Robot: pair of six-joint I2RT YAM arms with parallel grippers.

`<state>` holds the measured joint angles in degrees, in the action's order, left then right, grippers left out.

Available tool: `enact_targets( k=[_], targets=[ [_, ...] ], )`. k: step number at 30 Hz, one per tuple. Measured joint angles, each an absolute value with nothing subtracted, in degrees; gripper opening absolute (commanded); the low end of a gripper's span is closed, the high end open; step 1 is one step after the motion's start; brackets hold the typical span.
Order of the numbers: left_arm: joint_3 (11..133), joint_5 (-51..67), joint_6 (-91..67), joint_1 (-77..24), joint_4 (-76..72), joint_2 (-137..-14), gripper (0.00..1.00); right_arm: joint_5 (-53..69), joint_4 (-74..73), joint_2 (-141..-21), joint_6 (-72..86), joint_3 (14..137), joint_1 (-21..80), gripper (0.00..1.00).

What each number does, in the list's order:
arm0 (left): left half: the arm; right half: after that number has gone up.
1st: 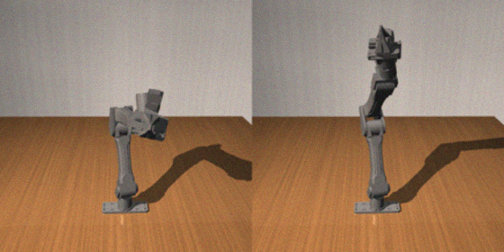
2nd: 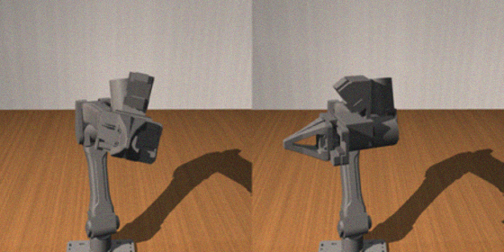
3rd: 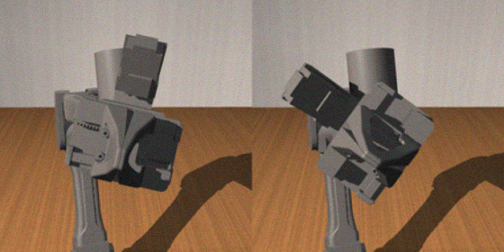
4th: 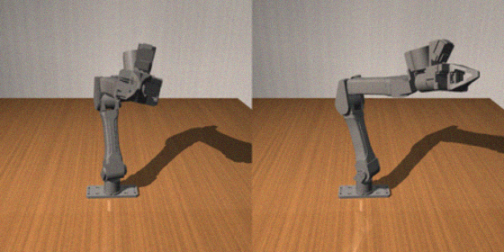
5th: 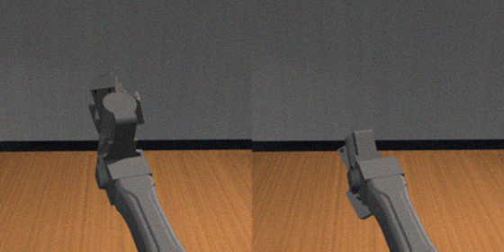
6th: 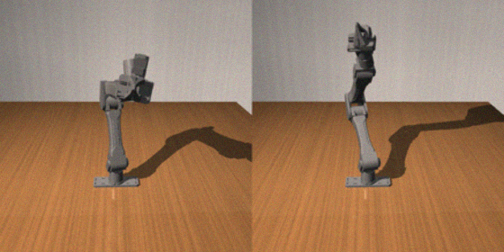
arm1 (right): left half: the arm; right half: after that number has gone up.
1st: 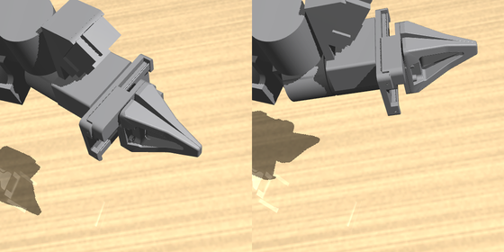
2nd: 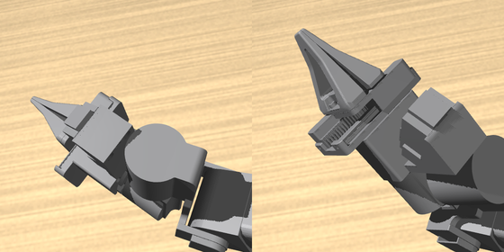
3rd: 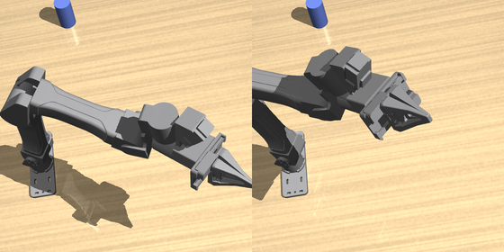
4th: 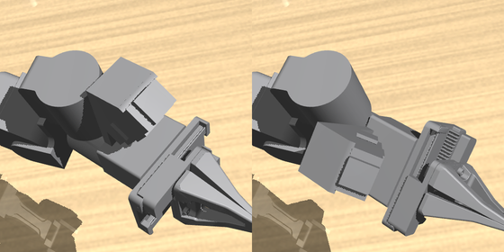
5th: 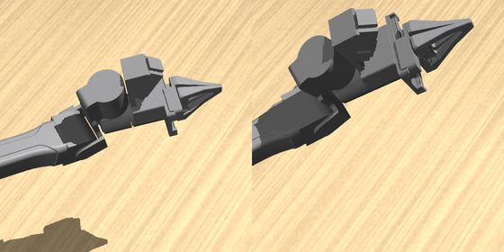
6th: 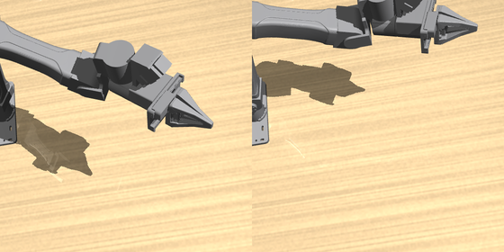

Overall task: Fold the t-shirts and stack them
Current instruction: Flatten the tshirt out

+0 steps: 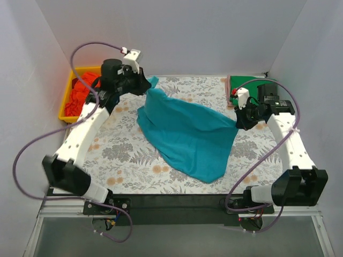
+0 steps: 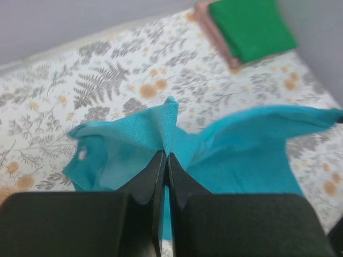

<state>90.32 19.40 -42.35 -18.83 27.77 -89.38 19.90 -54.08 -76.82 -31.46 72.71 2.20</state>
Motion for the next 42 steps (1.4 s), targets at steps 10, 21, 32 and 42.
enact_targets(
  k=[10, 21, 32, 42],
  targets=[
    [82.2, 18.9, -44.8, -18.3, 24.3, -65.6, 0.0, 16.3, -56.0, -67.9, -33.7, 84.5, 1.9, 0.01],
    [121.8, 18.1, -46.9, -11.0, 17.7, -109.2, 0.0, 9.6, -51.2, -103.1, -30.3, 129.8, 1.8, 0.01],
    [120.0, 22.5, -50.3, -5.6, 0.0, -107.3, 0.0, 3.4, -26.9, -89.8, -25.5, 117.0, 1.9, 0.01],
    [73.4, 36.6, -43.8, -1.5, -5.6, -62.4, 0.0, 13.3, -15.8, -60.8, -31.6, 81.2, 1.5, 0.01]
  ],
)
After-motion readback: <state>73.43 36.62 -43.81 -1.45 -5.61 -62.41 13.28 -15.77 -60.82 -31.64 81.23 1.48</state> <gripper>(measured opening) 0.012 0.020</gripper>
